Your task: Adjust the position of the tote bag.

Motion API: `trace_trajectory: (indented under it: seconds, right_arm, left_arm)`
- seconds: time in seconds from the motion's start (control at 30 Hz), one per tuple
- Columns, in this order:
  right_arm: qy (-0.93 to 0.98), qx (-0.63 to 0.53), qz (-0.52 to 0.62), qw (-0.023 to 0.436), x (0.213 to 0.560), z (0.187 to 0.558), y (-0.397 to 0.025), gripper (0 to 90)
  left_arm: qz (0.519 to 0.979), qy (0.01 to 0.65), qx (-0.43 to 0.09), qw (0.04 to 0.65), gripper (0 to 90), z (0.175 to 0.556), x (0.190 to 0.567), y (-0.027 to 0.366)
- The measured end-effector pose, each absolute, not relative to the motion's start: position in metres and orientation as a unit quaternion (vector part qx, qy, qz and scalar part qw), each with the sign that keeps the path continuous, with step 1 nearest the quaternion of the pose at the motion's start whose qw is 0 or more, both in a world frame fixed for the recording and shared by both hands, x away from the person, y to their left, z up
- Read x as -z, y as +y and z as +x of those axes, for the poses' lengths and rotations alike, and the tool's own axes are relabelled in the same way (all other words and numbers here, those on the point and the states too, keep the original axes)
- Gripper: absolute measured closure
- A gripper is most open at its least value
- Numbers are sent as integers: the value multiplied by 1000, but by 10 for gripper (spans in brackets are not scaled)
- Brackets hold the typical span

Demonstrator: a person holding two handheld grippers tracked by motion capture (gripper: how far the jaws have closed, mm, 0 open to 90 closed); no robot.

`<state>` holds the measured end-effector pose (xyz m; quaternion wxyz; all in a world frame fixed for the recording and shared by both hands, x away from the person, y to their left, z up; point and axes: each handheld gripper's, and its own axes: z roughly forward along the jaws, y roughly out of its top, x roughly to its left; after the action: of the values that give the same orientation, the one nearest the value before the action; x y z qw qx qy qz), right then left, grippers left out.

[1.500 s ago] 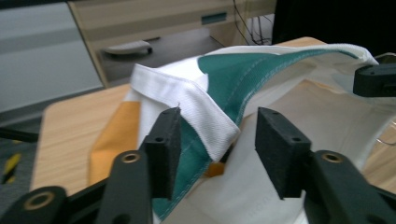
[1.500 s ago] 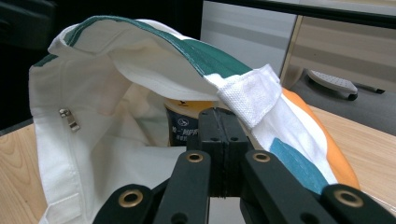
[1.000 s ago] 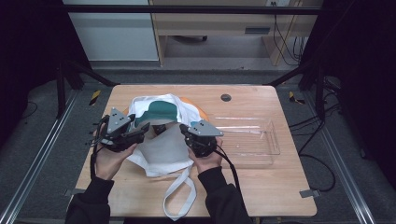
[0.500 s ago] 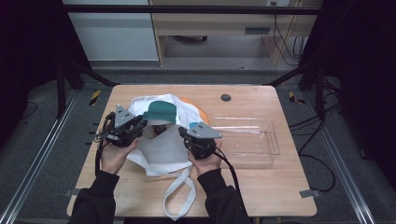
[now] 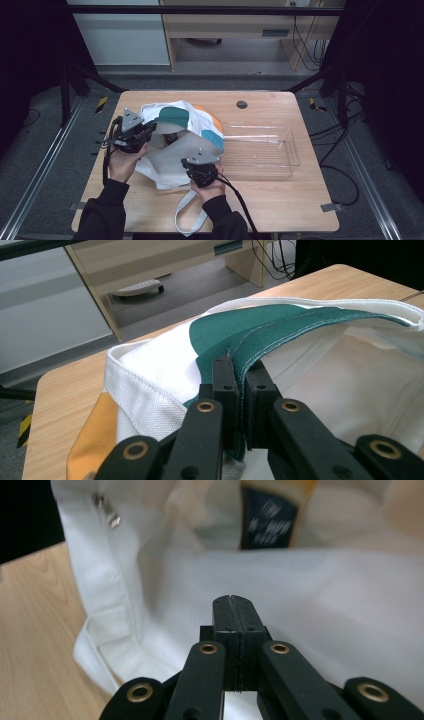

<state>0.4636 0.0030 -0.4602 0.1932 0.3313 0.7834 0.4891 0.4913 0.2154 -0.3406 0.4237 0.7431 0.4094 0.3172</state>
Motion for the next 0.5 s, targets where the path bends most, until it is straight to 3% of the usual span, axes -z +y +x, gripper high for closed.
trace_trajectory:
  seconds: [0.5]
  right_arm:
    - [824,-433,330,153,495,461,26,900]
  left_arm:
    - [738,418,-307,432,868,499,334,216]
